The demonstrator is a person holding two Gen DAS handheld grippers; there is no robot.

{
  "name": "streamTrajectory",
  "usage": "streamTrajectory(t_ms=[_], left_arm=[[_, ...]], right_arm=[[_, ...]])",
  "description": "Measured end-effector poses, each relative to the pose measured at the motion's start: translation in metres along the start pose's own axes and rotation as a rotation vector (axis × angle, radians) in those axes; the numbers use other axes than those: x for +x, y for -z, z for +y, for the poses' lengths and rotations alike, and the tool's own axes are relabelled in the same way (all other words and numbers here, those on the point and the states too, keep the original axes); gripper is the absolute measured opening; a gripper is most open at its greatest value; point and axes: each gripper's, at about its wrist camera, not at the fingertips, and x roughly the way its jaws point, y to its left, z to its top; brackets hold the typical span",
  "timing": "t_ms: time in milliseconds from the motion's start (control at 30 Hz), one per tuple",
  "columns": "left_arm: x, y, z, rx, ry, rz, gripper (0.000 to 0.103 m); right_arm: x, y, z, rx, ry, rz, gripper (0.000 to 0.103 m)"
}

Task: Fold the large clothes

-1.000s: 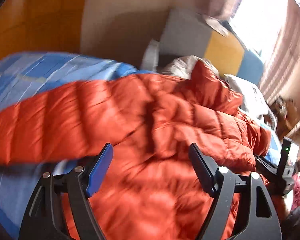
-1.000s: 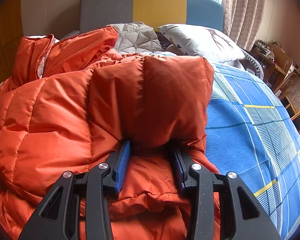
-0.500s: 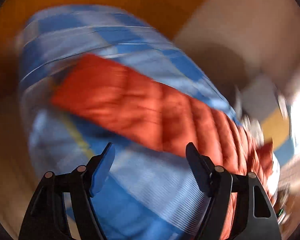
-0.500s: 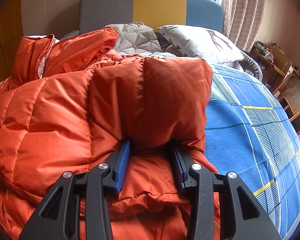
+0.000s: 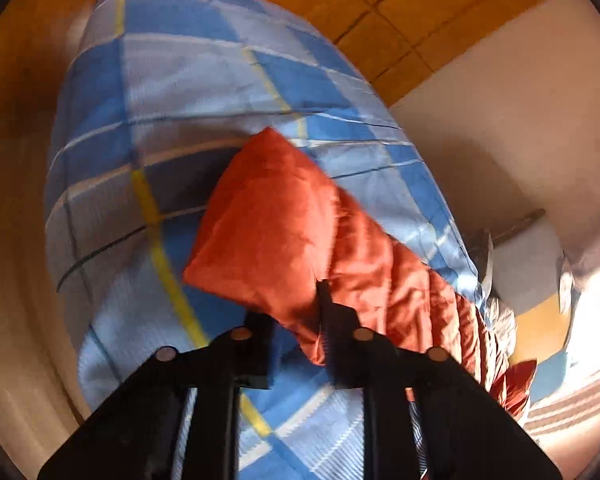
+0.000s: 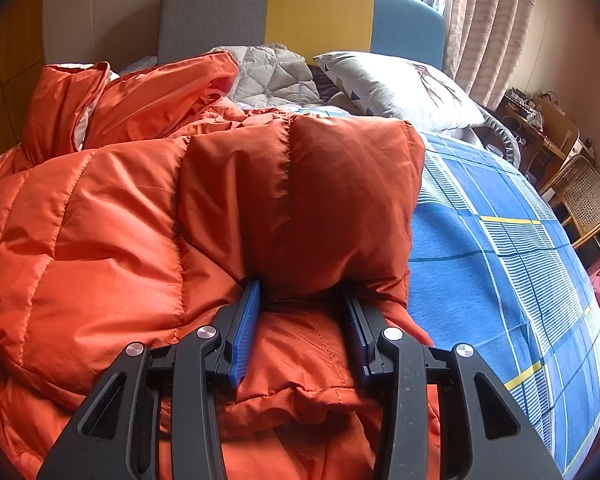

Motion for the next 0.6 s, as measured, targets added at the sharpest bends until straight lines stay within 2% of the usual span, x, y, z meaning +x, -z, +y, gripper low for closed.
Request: streamTrajectory(t_ms=[233,467,600], left_arm=[[-0.011,0.010,-0.074,0.193,0.104,-0.031,0.009],[-0.008,0.049,-0.171,0.386,0.244,0.018,0.008],[-0.003,0.081,-0.222,0.485,0.314,0.070,0.008]], right_arm=[[0.000,0.000,0.001,-0.004,0.004,-0.001,0.040],[0.000,0.000,0.001,-0.003,0.003,0.000,0.040],[0.000,0.000,0.001,-0.002,0.003,0.000,0.040]])
